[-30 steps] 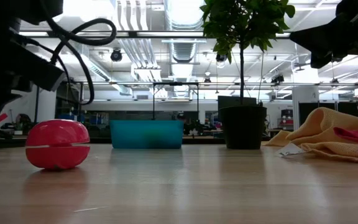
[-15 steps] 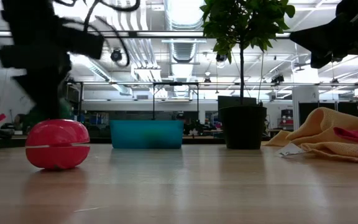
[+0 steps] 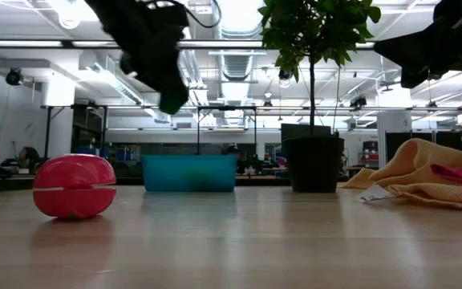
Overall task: Pick and placing Produce into tupperware
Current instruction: Put the bell pepper into the bin, then put the tomato into the bin
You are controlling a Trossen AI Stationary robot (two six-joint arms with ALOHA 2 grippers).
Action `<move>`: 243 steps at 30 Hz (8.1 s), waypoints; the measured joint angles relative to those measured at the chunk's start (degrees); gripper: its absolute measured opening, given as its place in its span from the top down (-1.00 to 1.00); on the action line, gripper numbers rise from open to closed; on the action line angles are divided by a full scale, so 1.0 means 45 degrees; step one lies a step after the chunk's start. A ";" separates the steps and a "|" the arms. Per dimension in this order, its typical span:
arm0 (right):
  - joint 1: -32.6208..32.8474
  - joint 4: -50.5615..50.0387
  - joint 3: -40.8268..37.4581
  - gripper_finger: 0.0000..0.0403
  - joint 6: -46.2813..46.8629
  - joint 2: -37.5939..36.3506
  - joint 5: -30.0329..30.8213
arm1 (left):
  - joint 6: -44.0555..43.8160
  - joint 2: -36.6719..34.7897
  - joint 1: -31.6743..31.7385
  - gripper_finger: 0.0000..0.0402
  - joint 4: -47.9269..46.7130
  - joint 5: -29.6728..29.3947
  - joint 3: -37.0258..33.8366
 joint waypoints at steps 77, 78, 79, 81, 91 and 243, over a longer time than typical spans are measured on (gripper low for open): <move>0.0000 -0.0075 0.0000 0.96 -0.0238 -0.0010 0.0044 | 0.6304 -0.6104 0.1306 -0.19 1.4329 0.9510 -0.3885; 0.0000 -0.0070 0.0000 0.96 -0.0238 -0.0010 0.0044 | 0.6486 -0.5945 0.1345 -0.19 1.4288 0.9307 -0.3815; 0.0000 -0.0075 0.0000 0.96 -0.0238 -0.0012 0.0039 | 0.6586 -0.5774 0.1417 -0.19 1.4285 0.9142 -0.3740; 0.0000 -0.0072 0.0000 0.96 -0.0238 -0.0010 0.0039 | 0.6573 -0.5424 0.1493 -0.19 1.4296 0.8964 -0.3594; 0.0000 -0.0075 0.0000 0.96 -0.0235 -0.0010 0.0034 | 0.6269 -0.3732 0.1479 -0.51 1.3720 0.8643 -0.2470; 0.0000 -0.0075 0.0000 0.96 0.0005 -0.0010 0.0034 | 0.6625 -0.0094 0.4898 -0.21 0.2079 0.3597 -0.1003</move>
